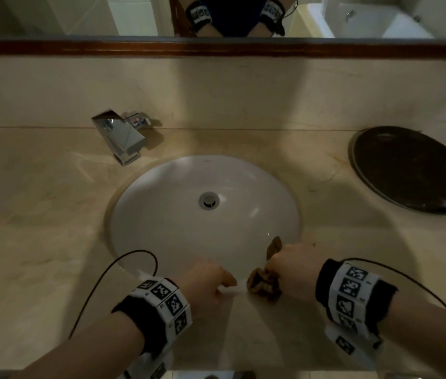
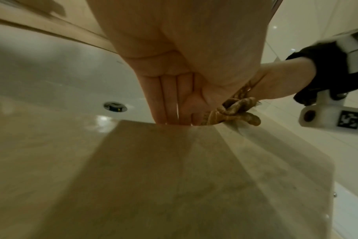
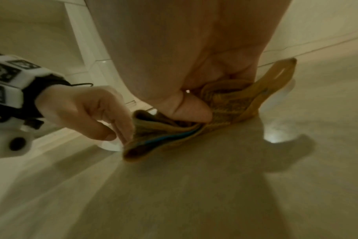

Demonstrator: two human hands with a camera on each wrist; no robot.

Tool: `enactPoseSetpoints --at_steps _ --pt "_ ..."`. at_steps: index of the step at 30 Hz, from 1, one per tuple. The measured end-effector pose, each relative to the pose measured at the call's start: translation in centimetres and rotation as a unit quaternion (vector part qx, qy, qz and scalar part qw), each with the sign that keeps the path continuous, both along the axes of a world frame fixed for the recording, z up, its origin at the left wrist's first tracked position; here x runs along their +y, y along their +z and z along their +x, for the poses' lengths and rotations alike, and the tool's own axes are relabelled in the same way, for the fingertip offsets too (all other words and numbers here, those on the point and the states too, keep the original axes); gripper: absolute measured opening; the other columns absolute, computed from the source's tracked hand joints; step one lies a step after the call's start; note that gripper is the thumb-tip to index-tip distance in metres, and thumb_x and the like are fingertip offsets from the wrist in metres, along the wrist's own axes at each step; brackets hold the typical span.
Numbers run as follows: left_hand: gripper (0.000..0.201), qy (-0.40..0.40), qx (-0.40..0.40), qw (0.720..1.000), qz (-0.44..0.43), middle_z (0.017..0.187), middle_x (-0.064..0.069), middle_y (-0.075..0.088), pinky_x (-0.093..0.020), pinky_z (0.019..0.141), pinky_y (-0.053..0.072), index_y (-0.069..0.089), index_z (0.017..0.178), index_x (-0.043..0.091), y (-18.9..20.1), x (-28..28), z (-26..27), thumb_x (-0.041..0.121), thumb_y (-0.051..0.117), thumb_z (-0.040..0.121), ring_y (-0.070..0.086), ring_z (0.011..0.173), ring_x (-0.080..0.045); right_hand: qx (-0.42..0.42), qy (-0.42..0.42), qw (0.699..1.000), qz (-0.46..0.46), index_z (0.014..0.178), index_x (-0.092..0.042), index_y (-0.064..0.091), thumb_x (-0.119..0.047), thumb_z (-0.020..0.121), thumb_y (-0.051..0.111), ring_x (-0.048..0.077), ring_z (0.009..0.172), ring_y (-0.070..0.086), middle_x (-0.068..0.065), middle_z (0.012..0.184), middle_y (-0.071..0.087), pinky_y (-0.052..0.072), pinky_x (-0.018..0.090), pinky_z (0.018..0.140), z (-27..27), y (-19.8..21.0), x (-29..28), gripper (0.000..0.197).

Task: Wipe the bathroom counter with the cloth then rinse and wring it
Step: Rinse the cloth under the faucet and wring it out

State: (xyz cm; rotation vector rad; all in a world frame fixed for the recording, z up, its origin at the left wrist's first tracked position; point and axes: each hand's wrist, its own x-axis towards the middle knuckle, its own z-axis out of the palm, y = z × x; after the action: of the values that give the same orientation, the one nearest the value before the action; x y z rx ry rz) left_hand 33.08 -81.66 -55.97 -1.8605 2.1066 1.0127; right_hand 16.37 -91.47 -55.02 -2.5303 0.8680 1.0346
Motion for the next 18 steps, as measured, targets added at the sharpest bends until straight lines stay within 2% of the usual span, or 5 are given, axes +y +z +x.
enactPoseSetpoints --at_steps 4,9,13,16,18 --pt "0.047 -0.006 0.069 0.997 0.029 0.126 0.0 0.064 -0.024 0.099 0.045 0.057 0.133 0.018 -0.8 -2.0 -1.5 0.004 0.05 0.089 0.062 0.109 -0.015 0.022 0.004 0.999 -0.04 0.101 -0.016 0.067 -0.017 0.088 0.047 0.028 0.089 0.062 0.004 0.088 0.056 0.051 0.032 0.071 -0.6 -0.3 -4.7 0.024" --pt "0.031 -0.06 0.064 0.996 0.028 0.102 -0.001 0.073 -0.036 0.088 0.054 0.072 0.109 0.019 -2.0 -3.9 -2.3 0.02 0.053 0.084 0.067 0.092 -0.022 0.075 0.032 0.995 -0.058 0.105 -0.012 0.064 -0.019 0.093 0.044 0.024 0.099 0.059 0.006 0.109 0.062 0.051 0.032 0.075 -0.3 -1.5 -8.3 0.024" --pt "0.045 0.038 0.037 0.998 -0.018 0.128 0.004 0.061 -0.034 0.101 0.045 0.053 0.133 0.029 -3.3 -5.6 -1.1 0.023 0.048 0.089 0.055 0.116 -0.019 0.007 0.009 0.998 -0.057 0.111 -0.014 0.061 -0.014 0.091 0.044 0.023 0.102 0.06 0.005 0.114 0.061 0.048 0.029 0.074 0.4 -2.3 -9.1 0.026" --pt "0.067 0.164 0.133 0.975 -0.07 0.147 0.006 0.041 -0.03 0.107 0.037 0.028 0.148 0.028 -4.0 -7.4 -0.5 0.035 0.059 0.089 0.045 0.128 -0.014 -0.095 -0.017 0.995 -0.04 0.118 -0.023 0.061 -0.015 0.086 0.045 0.021 0.104 0.059 0.0 0.12 0.06 0.053 0.035 0.085 0.8 -3.3 -9.5 0.036" --pt "0.083 0.208 0.189 0.957 -0.073 0.149 0.003 0.036 -0.029 0.108 0.036 0.023 0.15 0.022 -4.3 -9.4 -0.7 0.034 0.07 0.082 0.04 0.133 -0.015 -0.132 -0.031 0.99 -0.035 0.117 -0.024 0.061 -0.018 0.086 0.047 0.021 0.105 0.057 0.0 0.119 0.058 0.052 0.037 0.086 1.3 -3.2 -9.9 0.035"
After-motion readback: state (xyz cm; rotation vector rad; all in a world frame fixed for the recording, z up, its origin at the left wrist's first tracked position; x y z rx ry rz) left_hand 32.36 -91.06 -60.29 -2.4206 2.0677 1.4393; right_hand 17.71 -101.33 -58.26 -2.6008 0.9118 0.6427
